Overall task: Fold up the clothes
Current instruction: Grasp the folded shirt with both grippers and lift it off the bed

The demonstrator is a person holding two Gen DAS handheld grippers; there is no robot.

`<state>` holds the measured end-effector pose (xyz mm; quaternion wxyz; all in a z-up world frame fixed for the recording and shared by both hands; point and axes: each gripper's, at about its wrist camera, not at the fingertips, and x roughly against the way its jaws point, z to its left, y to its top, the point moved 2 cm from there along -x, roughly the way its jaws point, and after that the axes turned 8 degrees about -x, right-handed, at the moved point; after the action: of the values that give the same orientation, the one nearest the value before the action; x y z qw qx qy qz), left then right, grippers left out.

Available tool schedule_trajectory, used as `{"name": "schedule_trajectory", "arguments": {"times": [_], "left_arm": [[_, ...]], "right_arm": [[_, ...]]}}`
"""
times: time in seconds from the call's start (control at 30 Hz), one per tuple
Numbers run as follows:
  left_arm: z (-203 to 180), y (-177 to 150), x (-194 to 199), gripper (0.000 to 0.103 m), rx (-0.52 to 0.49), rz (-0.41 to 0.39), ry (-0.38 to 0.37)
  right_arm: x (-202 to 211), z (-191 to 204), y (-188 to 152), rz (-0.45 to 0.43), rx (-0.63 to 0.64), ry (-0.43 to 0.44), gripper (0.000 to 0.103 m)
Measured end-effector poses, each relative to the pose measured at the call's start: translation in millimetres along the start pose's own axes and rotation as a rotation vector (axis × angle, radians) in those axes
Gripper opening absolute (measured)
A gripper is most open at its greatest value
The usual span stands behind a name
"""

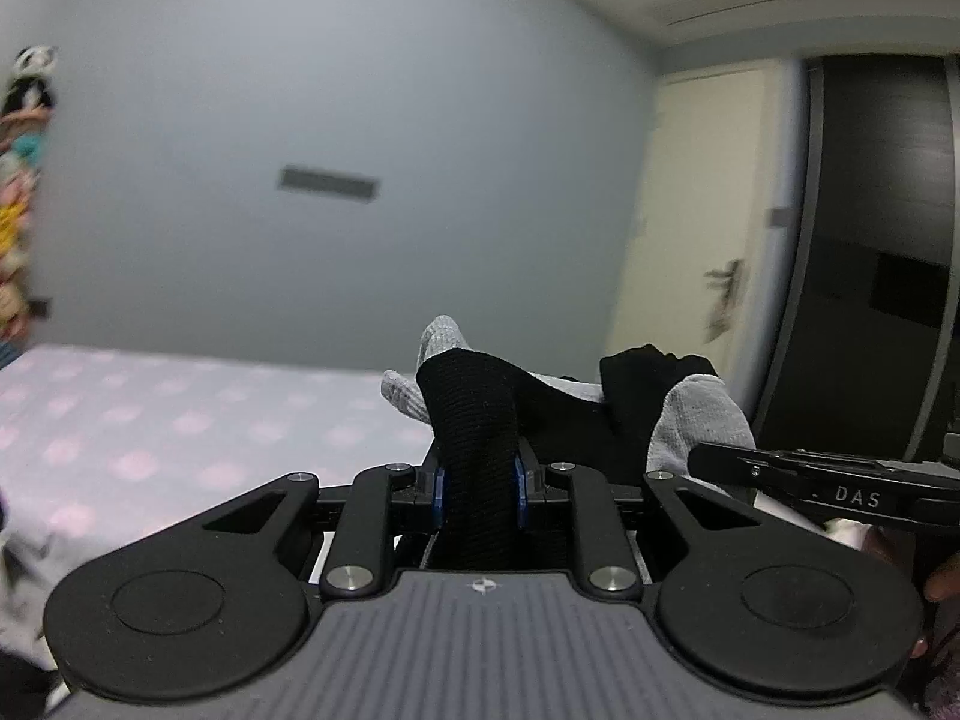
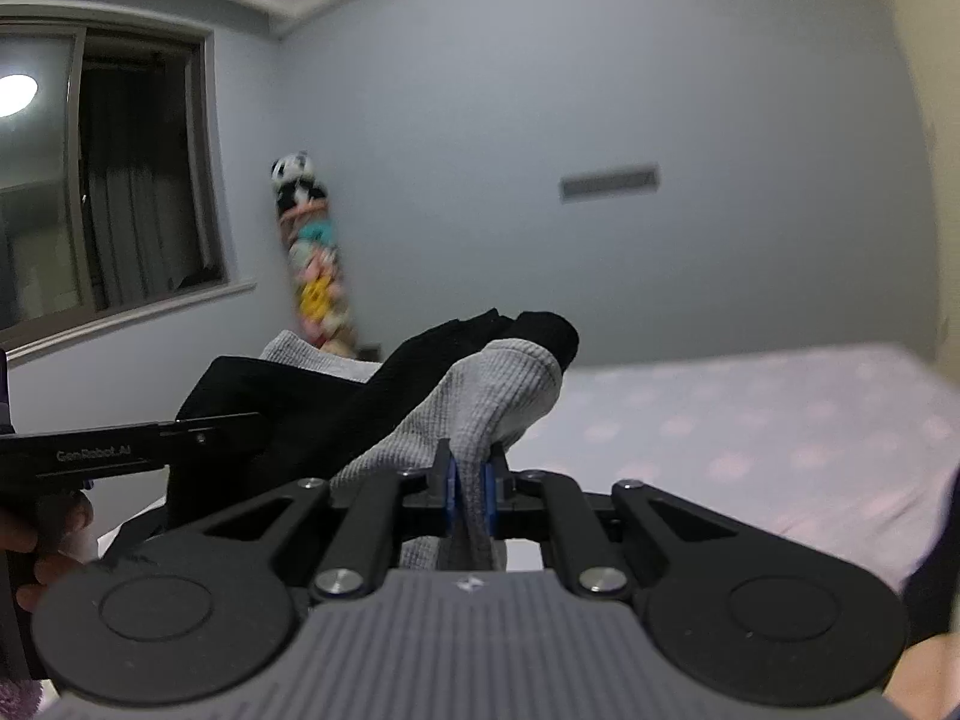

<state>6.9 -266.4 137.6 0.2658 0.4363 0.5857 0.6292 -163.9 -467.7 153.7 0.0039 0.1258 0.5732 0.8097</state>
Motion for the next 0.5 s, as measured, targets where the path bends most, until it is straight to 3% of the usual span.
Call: {"name": "schedule_trajectory", "arguments": {"times": [0.17, 0.5], "left_arm": [[-76, 20, -2, 0.018, -0.001, -0.058, -0.132], [-226, 51, -10, 0.018, 0.013, -0.147, -0.385]], "right_arm": [[92, -35, 41, -0.088, 0.03, -0.068, 0.01], [262, -113, 82, -0.124, 0.082, -0.268, 0.01]]}}
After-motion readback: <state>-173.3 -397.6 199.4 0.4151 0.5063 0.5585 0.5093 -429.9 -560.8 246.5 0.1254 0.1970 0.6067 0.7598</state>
